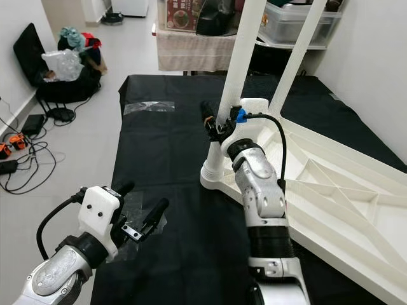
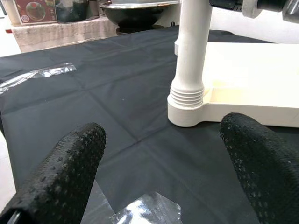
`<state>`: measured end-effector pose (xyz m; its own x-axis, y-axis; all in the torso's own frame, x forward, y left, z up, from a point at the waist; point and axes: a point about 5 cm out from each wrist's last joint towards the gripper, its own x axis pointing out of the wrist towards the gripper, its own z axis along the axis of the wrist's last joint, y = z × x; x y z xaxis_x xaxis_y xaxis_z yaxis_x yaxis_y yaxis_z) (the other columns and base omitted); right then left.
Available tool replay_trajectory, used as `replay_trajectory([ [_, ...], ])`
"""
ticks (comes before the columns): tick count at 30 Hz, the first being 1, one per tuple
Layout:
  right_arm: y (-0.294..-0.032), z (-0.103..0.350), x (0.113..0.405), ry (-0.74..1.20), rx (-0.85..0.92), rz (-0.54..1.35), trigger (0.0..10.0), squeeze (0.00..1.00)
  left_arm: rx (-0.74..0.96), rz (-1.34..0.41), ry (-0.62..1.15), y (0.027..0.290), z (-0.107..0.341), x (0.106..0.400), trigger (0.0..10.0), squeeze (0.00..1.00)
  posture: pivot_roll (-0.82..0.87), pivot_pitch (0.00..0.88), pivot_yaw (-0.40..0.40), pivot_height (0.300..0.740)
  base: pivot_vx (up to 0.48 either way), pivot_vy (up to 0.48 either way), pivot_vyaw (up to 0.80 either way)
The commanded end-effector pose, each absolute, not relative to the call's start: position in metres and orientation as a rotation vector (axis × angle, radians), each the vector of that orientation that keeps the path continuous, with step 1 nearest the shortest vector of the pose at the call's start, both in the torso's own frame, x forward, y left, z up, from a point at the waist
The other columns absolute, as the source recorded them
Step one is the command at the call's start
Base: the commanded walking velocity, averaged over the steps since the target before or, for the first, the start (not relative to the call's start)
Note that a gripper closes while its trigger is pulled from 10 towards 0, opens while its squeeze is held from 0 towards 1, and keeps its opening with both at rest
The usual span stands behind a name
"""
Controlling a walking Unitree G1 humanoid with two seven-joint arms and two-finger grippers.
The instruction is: Building children table
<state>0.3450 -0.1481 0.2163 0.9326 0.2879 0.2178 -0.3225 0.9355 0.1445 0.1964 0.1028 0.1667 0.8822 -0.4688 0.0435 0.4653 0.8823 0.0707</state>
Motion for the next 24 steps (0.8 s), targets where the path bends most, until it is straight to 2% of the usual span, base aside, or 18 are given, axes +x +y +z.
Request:
replay_trajectory([
  [1, -0.150, 0.217, 0.347, -0.187, 0.199, 0.352, 10.0, 0.00, 0.051, -0.492, -0.055, 0.100, 0.165, 0.196, 10.0, 0.00, 0.08, 0.007, -0.090, 0.740, 0.000, 0.000, 0.00],
  [11, -0.150, 0.215, 0.371, -0.076, 0.266, 0.768, 10.0, 0.00, 0.048, -0.504, -0.066, 0.096, 0.166, 0.196, 10.0, 0.00, 0.10, 0.001, -0.105, 0.740, 0.000, 0.000, 0.00],
  [24, -0.145, 0.212, 0.385, -0.047, 0.269, 0.862, 10.0, 0.00, 0.049, -0.509, -0.070, 0.094, 0.167, 0.196, 10.0, 0.00, 0.11, 0.002, -0.103, 0.740, 0.000, 0.000, 0.00],
])
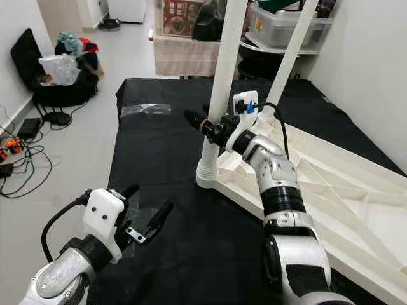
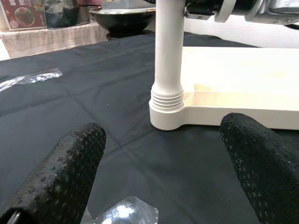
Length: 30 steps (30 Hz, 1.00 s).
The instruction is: Building children table
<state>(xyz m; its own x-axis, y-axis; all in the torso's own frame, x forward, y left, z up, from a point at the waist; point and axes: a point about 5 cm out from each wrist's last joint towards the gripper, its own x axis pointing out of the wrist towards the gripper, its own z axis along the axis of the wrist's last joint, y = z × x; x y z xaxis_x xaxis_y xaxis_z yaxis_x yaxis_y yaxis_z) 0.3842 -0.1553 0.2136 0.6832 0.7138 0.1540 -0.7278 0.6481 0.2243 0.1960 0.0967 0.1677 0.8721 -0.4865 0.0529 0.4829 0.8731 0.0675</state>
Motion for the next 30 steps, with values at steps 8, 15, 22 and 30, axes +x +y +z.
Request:
replay_trajectory([
  [8, -0.141, 0.208, 0.388, -0.046, 0.242, 0.842, 0.0, 0.00, 0.051, -0.508, -0.072, 0.094, 0.167, 0.196, 10.0, 0.00, 0.11, 0.004, -0.103, 0.740, 0.000, 0.000, 0.00],
  [15, -0.145, 0.199, 0.390, -0.045, 0.147, 0.673, 0.0, 0.00, 0.056, -0.497, -0.078, 0.095, 0.168, 0.198, 10.0, 0.00, 0.10, 0.007, -0.096, 0.740, 0.000, 0.000, 0.00],
  [22, -0.152, 0.182, 0.392, -0.005, 0.089, 0.317, 0.0, 0.00, 0.059, -0.492, -0.079, 0.097, 0.168, 0.199, 10.0, 0.00, 0.09, 0.012, -0.096, 0.740, 0.000, 0.000, 0.00],
  [30, -0.158, 0.170, 0.375, 0.010, 0.080, -0.152, 0.0, 0.00, 0.061, -0.488, -0.082, 0.096, 0.168, 0.200, 10.0, 0.00, 0.10, 0.013, -0.098, 0.740, 0.000, 0.000, 0.00],
])
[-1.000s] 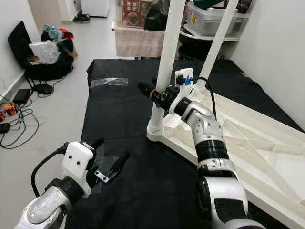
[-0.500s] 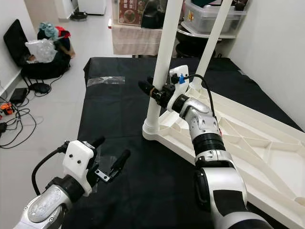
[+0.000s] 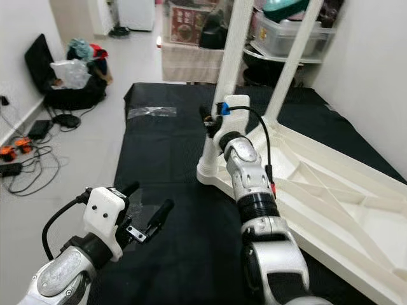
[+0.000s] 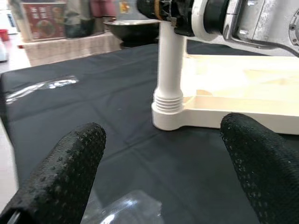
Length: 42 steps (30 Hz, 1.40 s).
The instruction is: Building children table
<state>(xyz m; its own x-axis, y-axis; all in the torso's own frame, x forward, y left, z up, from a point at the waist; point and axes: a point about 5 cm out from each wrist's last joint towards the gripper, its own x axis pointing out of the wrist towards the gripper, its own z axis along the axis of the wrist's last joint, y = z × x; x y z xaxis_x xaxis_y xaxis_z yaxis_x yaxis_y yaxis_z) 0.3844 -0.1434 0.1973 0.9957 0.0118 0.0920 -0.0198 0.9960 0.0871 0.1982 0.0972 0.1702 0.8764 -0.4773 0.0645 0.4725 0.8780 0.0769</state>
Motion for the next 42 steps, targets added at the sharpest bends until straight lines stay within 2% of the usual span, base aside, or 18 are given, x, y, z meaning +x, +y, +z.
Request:
replay_trajectory([
  [1, -0.158, 0.170, 0.375, 0.010, 0.080, -0.152, 0.0, 0.00, 0.061, -0.488, -0.082, 0.096, 0.168, 0.200, 10.0, 0.00, 0.10, 0.013, -0.098, 0.740, 0.000, 0.000, 0.00],
  [3, -0.152, 0.173, 0.370, 0.003, 0.091, -0.225, 0.0, 0.00, 0.061, -0.486, -0.082, 0.096, 0.169, 0.200, 10.0, 0.00, 0.10, 0.014, -0.098, 0.740, 0.000, 0.000, 0.00],
  [7, -0.117, 0.186, 0.368, -0.005, 0.147, -0.273, 0.0, 0.00, 0.061, -0.479, -0.080, 0.097, 0.168, 0.200, 10.0, 0.00, 0.10, 0.017, -0.101, 0.740, 0.000, 0.000, 0.00],
  [8, -0.113, 0.187, 0.370, -0.009, 0.156, -0.264, 3.6, 0.00, 0.060, -0.479, -0.080, 0.097, 0.168, 0.200, 10.0, 0.00, 0.10, 0.017, -0.101, 0.740, 0.000, 0.000, 0.00],
  [10, -0.109, 0.189, 0.371, -0.012, 0.183, -0.257, 3.6, 0.00, 0.059, -0.479, -0.080, 0.097, 0.168, 0.200, 10.0, 0.00, 0.10, 0.017, -0.102, 0.740, 0.000, 0.000, 0.00],
  [11, -0.104, 0.192, 0.373, -0.024, 0.189, -0.215, 10.0, 0.00, 0.057, -0.481, -0.080, 0.096, 0.168, 0.199, 10.0, 0.00, 0.10, 0.018, -0.103, 0.740, 0.000, 0.000, 0.00],
  [15, -0.101, 0.195, 0.373, -0.037, 0.184, -0.190, 10.0, 0.00, 0.055, -0.483, -0.079, 0.096, 0.168, 0.199, 10.0, 0.00, 0.09, 0.019, -0.101, 0.740, 0.000, 0.000, 0.00],
  [16, -0.101, 0.198, 0.373, -0.053, 0.188, -0.157, 10.0, 1.00, 0.053, -0.486, -0.078, 0.095, 0.168, 0.199, 10.0, 0.00, 0.09, 0.018, -0.101, 0.740, 0.000, 0.000, 0.00],
  [19, -0.101, 0.204, 0.373, -0.083, 0.178, -0.117, 10.0, 1.00, 0.054, -0.491, -0.078, 0.094, 0.168, 0.199, 10.0, 0.00, 0.09, 0.018, -0.102, 0.740, 0.000, 0.000, 0.00],
  [20, -0.101, 0.208, 0.372, -0.103, 0.173, -0.094, 10.0, 0.00, 0.055, -0.494, -0.078, 0.094, 0.168, 0.198, 10.0, 0.00, 0.09, 0.018, -0.102, 0.740, 0.000, 0.000, 0.00],
  [21, -0.101, 0.208, 0.372, -0.103, 0.173, -0.094, 10.0, 0.00, 0.055, -0.494, -0.078, 0.094, 0.168, 0.198, 10.0, 0.00, 0.09, 0.018, -0.102, 0.740, 0.000, 0.000, 0.00],
  [23, -0.102, 0.220, 0.372, -0.157, 0.141, 0.130, 10.0, 0.00, 0.053, -0.493, -0.078, 0.093, 0.167, 0.198, 10.0, 0.00, 0.09, 0.015, -0.100, 0.740, 0.000, 0.000, 0.00],
  [25, -0.101, 0.222, 0.372, -0.165, 0.132, 0.186, 10.0, 0.00, 0.052, -0.492, -0.078, 0.093, 0.167, 0.198, 10.0, 0.00, 0.09, 0.015, -0.100, 0.740, 0.000, 0.000, 0.00],
  [28, -0.134, 0.217, 0.377, -0.089, 0.075, 0.410, 10.0, 0.00, 0.050, -0.493, -0.079, 0.093, 0.167, 0.198, 10.0, 0.00, 0.08, 0.013, -0.101, 0.740, 0.000, 0.000, 0.00],
  [32, -0.146, 0.220, 0.378, -0.065, 0.068, 0.526, 10.0, 0.00, 0.050, -0.495, -0.081, 0.092, 0.167, 0.198, 10.0, 0.00, 0.08, 0.009, -0.102, 0.740, 0.000, 0.000, 0.00],
  [33, -0.146, 0.220, 0.378, -0.065, 0.068, 0.526, 10.0, 0.00, 0.050, -0.495, -0.081, 0.092, 0.167, 0.198, 10.0, 0.00, 0.08, 0.009, -0.102, 0.740, 0.000, 0.000, 0.00],
  [37, -0.150, 0.220, 0.368, -0.035, 0.096, 0.907, 10.0, 0.00, 0.047, -0.501, -0.083, 0.091, 0.167, 0.198, 10.0, 0.00, 0.09, 0.000, -0.102, 0.740, 0.000, 0.000, 0.00],
  [42, -0.141, 0.216, 0.370, -0.005, 0.153, 1.042, 10.0, 0.00, 0.047, -0.505, -0.087, 0.089, 0.167, 0.198, 10.0, 0.00, 0.10, 0.000, -0.110, 0.740, 0.000, 0.000, 0.00],
])
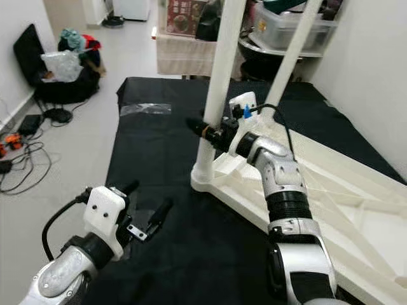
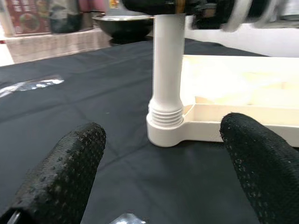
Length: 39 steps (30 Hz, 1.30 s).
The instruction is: Building children table
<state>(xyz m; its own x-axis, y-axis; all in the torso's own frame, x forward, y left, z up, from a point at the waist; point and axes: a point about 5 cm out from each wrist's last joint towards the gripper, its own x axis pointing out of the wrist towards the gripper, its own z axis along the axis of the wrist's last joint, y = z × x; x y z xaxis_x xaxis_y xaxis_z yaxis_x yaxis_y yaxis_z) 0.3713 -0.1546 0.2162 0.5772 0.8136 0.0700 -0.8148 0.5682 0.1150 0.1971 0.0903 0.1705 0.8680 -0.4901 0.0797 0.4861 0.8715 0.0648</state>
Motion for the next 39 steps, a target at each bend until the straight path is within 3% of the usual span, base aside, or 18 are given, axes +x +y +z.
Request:
replay_trajectory([
  [1, -0.141, 0.216, 0.370, -0.005, 0.153, 1.042, 10.0, 0.00, 0.047, -0.505, -0.087, 0.089, 0.167, 0.198, 10.0, 0.00, 0.10, 0.000, -0.110, 0.740, 0.000, 0.000, 0.00],
  [2, -0.136, 0.212, 0.371, 0.023, 0.151, 1.121, 10.0, 0.00, 0.049, -0.504, -0.089, 0.089, 0.168, 0.198, 10.0, 0.00, 0.11, 0.000, -0.116, 0.740, 0.000, 0.000, 0.00],
  [9, -0.130, 0.207, 0.374, 0.052, 0.156, 1.192, 10.0, 0.00, 0.052, -0.495, -0.093, 0.091, 0.169, 0.198, 10.0, 0.00, 0.11, 0.000, -0.116, 0.740, 0.000, 0.000, 0.00],
  [10, -0.130, 0.206, 0.378, 0.052, 0.154, 1.146, 1.3, 0.00, 0.053, -0.495, -0.094, 0.091, 0.169, 0.198, 10.0, 0.00, 0.11, 0.000, -0.117, 0.740, 0.000, 0.000, 0.00],
  [11, -0.129, 0.206, 0.380, 0.049, 0.159, 1.129, 0.0, 0.00, 0.053, -0.495, -0.094, 0.090, 0.168, 0.198, 10.0, 0.00, 0.11, 0.000, -0.117, 0.740, 0.000, 0.000, 0.00],
  [18, -0.131, 0.203, 0.382, 0.011, 0.124, 1.068, 0.0, 0.00, 0.053, -0.497, -0.094, 0.090, 0.168, 0.198, 10.0, 0.00, 0.11, 0.000, -0.109, 0.740, 0.000, 0.000, 0.00],
  [21, -0.141, 0.195, 0.392, 0.010, 0.100, 0.719, 0.0, 0.00, 0.054, -0.500, -0.093, 0.090, 0.168, 0.199, 10.0, 0.00, 0.10, 0.004, -0.105, 0.740, 0.000, 0.000, 0.00],
  [23, -0.141, 0.195, 0.392, 0.010, 0.100, 0.719, 0.0, 0.00, 0.054, -0.500, -0.093, 0.090, 0.168, 0.199, 10.0, 0.00, 0.10, 0.004, -0.105, 0.740, 0.000, 0.000, 0.00],
  [28, -0.148, 0.186, 0.390, -0.014, 0.086, 0.333, 0.0, 0.00, 0.059, -0.488, -0.086, 0.091, 0.166, 0.200, 10.0, 0.00, 0.09, 0.005, -0.097, 0.740, 0.000, 0.000, 0.00],
  [31, -0.148, 0.186, 0.390, -0.014, 0.086, 0.333, 0.0, 0.00, 0.059, -0.488, -0.086, 0.091, 0.166, 0.200, 10.0, 0.00, 0.09, 0.005, -0.097, 0.740, 0.000, 0.000, 0.00],
  [33, -0.148, 0.181, 0.378, -0.020, 0.066, 0.059, 0.0, 0.00, 0.058, -0.488, -0.086, 0.089, 0.165, 0.200, 10.0, 0.00, 0.09, 0.010, -0.100, 0.740, 0.000, 0.000, 0.00],
  [36, -0.148, 0.184, 0.369, -0.040, 0.067, -0.076, 0.0, 0.00, 0.056, -0.488, -0.088, 0.089, 0.166, 0.200, 10.0, 0.00, 0.09, 0.010, -0.100, 0.740, 0.000, 0.000, 0.00],
  [37, -0.140, 0.188, 0.358, -0.072, 0.094, -0.228, 0.0, 0.00, 0.054, -0.489, -0.092, 0.088, 0.166, 0.200, 10.0, 0.00, 0.09, 0.012, -0.101, 0.740, 0.000, 0.000, 0.00],
  [39, -0.140, 0.188, 0.358, -0.072, 0.094, -0.228, 0.0, 0.00, 0.054, -0.489, -0.092, 0.088, 0.166, 0.200, 10.0, 0.00, 0.09, 0.012, -0.101, 0.740, 0.000, 0.000, 0.00],
])
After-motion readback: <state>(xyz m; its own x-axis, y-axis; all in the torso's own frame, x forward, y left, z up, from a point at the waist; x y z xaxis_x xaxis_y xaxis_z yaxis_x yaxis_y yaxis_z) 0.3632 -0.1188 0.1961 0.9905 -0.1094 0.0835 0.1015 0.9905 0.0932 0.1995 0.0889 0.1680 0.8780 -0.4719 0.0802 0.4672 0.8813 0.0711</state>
